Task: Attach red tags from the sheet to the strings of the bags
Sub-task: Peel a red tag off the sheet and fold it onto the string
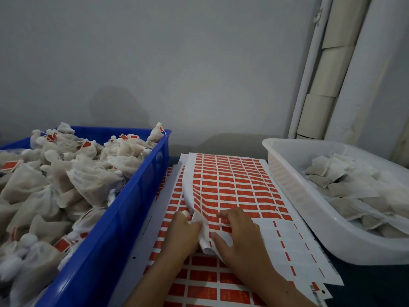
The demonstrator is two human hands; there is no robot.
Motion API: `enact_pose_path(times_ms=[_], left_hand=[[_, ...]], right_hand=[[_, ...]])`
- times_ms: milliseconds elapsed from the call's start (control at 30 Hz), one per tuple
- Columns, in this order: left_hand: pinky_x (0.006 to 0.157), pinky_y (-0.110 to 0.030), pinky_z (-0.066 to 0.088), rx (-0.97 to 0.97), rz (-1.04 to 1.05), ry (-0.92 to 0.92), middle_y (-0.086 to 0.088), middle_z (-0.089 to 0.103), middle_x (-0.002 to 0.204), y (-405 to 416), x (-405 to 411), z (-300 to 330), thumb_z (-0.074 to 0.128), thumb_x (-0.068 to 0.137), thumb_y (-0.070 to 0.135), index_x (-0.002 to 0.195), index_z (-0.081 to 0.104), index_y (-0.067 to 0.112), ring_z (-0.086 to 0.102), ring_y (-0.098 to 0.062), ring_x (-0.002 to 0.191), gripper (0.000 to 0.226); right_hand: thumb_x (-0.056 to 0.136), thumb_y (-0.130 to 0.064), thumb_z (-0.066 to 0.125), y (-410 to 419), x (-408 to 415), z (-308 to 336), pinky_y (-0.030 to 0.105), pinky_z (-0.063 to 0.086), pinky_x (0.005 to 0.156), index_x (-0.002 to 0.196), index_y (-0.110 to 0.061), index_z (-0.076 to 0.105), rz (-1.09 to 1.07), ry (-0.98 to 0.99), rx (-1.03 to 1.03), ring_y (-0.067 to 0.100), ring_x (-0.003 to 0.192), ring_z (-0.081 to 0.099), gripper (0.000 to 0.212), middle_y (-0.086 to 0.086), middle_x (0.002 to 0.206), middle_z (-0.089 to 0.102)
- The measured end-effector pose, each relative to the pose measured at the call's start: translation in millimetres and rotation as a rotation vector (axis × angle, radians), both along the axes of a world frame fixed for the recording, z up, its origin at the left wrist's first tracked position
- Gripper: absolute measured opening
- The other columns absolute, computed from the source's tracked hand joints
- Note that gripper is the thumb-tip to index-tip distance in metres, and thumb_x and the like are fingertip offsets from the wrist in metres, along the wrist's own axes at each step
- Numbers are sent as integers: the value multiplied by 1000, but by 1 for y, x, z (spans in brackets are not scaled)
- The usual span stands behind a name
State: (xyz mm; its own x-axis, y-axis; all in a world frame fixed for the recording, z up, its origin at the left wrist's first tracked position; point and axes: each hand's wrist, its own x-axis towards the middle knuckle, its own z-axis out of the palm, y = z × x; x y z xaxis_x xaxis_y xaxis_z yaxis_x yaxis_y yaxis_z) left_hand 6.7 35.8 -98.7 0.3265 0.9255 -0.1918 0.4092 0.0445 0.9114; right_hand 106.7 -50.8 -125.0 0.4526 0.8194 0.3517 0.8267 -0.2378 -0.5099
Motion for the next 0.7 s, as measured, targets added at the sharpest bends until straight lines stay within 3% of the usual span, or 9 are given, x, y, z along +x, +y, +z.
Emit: enact_pose_path(times_ms=[200,367,600,700], left_hand=[[55,-19,46,-27,91,-83,-10,59,124,-8,1,0,65,85,18,126,45,12,63,-24,99,46],[44,-12,42,-1,97,-128,-7,61,120,-10,2,0,68,82,17,121,49,13,56,-10,76,44],[68,-28,51,63,42,-153,-7,61,118,-9,5,-4,70,80,22,116,47,14,62,-19,92,43],[66,-25,51,74,26,-168,-5,61,116,-9,5,-7,70,80,22,110,46,18,61,-16,88,39]], right_hand=[[83,-57,51,0,-1,3,18,31,103,116,-42,43,10,-1,2,-3,106,43,37,-25,122,47],[82,-56,53,1,-1,6,15,35,97,114,-39,51,10,12,53,-3,101,48,37,-23,117,52],[83,-39,63,4,-3,11,6,37,80,97,-26,65,27,-26,159,0,80,55,18,-13,98,66],[84,-36,64,6,-4,11,4,37,77,93,-24,66,31,-24,164,1,77,56,15,-13,93,65]])
